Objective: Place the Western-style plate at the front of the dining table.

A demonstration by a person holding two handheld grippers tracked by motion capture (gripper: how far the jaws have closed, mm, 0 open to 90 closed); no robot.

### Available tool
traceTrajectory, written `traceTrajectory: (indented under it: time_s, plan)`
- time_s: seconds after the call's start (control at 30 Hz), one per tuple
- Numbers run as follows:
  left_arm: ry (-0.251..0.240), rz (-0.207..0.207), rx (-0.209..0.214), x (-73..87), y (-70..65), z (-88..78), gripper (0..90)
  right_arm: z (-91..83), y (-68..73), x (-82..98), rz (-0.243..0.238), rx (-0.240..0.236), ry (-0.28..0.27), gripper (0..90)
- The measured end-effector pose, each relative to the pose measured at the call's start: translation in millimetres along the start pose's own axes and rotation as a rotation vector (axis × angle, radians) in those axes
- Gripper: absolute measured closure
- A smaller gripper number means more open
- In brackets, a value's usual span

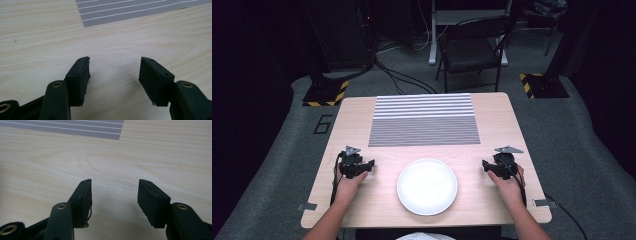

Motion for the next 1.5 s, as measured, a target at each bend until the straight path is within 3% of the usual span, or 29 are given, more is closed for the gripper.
traceTrajectory:
  time_s: [0.2, 0.43, 0.63, 0.67, 0.8, 0.87, 1.2, 1.5]
  plan:
    - [-0.004, 0.025, 0.02, -5.9, -10.3, -10.3, 43.5, -13.6, 6.9, -6.4, -0.032, 0.01, -0.03, 46.5]
    - [-0.014, 0.007, 0.043, -7.3, -12.4, -20.9, 44.5, -19.6, 13.3, -5.1, -0.052, -0.008, -0.025, 46.3]
    - [-0.028, -0.002, 0.064, -10.1, -16.0, -34.2, 47.0, -30.9, 23.1, -6.7, -0.045, -0.058, -0.05, 46.5]
    - [-0.035, -0.012, 0.089, -11.7, -19.7, -38.4, 48.2, -32.5, 24.6, -7.1, -0.052, -0.066, -0.054, 46.5]
    - [-0.055, 0.007, 0.092, -14.5, -25.2, -44.6, 48.4, -37.0, 30.8, -8.0, -0.04, -0.099, -0.067, 46.8]
    - [-0.047, -0.012, 0.144, -14.3, -33.7, -48.3, 50.0, -40.1, 36.0, -7.5, -0.035, -0.113, -0.067, 47.0]
    - [-0.066, -0.028, 0.253, -9.3, -62.6, -51.9, 56.6, -44.0, 57.4, -0.3, -0.006, -0.192, -0.051, 53.9]
    - [-0.029, -0.012, 0.307, -0.8, -83.1, -44.6, 62.0, -41.7, 86.3, 3.1, -0.051, -0.243, -0.047, 56.2]
Point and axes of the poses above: each handheld gripper's, and its own axes: z roughly forward along the jaws, x roughly out of its underside, y roughly to its left, the point moved 9 cm from there along z, roughly forward along the jaws, and after that the axes turned 8 degrees about y, right-handed, at the moved point
